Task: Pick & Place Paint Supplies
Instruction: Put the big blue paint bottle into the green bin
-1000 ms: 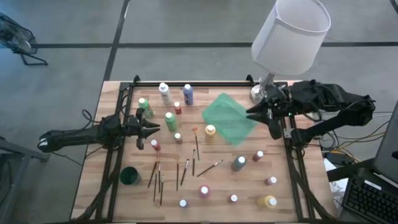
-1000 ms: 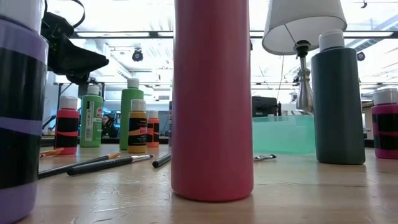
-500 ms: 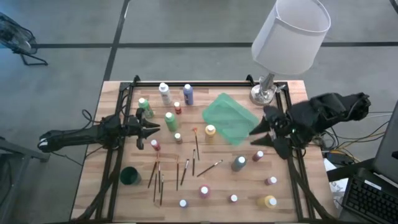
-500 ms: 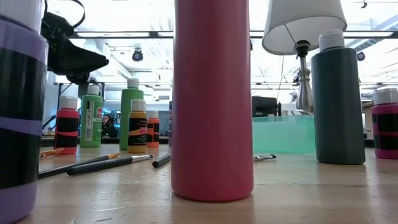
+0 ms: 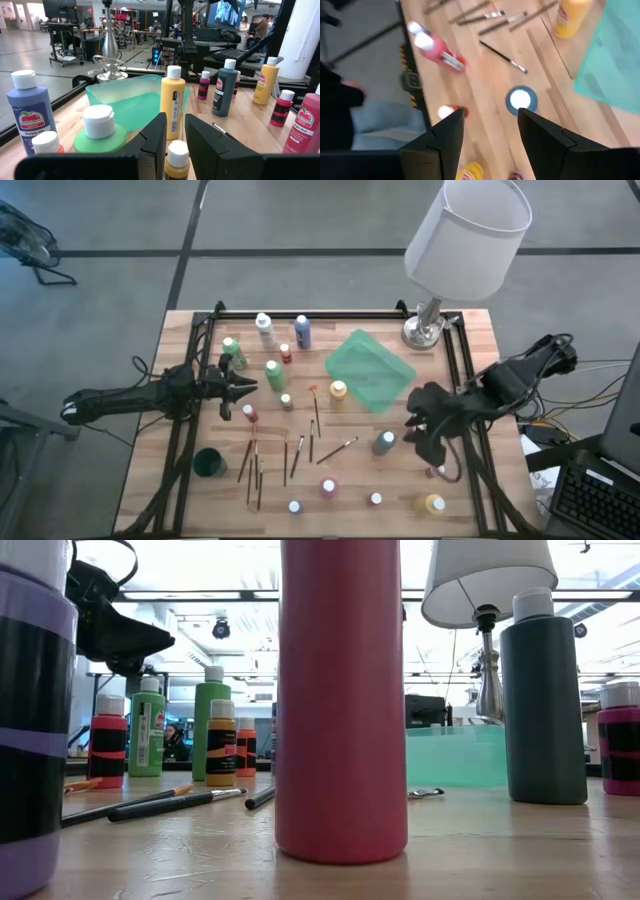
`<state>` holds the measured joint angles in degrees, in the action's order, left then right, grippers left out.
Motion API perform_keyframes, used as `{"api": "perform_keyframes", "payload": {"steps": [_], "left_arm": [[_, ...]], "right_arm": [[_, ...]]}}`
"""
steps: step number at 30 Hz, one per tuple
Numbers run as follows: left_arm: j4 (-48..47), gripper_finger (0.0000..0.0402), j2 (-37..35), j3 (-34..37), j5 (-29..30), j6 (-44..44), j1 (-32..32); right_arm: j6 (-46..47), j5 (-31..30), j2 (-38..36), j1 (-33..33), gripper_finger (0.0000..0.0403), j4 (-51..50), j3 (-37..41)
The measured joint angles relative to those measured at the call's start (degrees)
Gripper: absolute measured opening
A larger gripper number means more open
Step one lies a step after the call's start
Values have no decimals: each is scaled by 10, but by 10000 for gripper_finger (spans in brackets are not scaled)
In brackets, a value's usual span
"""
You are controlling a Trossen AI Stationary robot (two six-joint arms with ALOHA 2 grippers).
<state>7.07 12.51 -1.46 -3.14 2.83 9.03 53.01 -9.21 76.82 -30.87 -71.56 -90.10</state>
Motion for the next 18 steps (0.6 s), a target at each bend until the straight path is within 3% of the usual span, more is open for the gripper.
{"api": "perform_keyframes", "payload": {"steps": [18], "left_arm": [[-1, 76, 0, 0, 0, 0, 0]], "right_arm": [[-55, -29, 117, -2, 212, -16, 23]]}}
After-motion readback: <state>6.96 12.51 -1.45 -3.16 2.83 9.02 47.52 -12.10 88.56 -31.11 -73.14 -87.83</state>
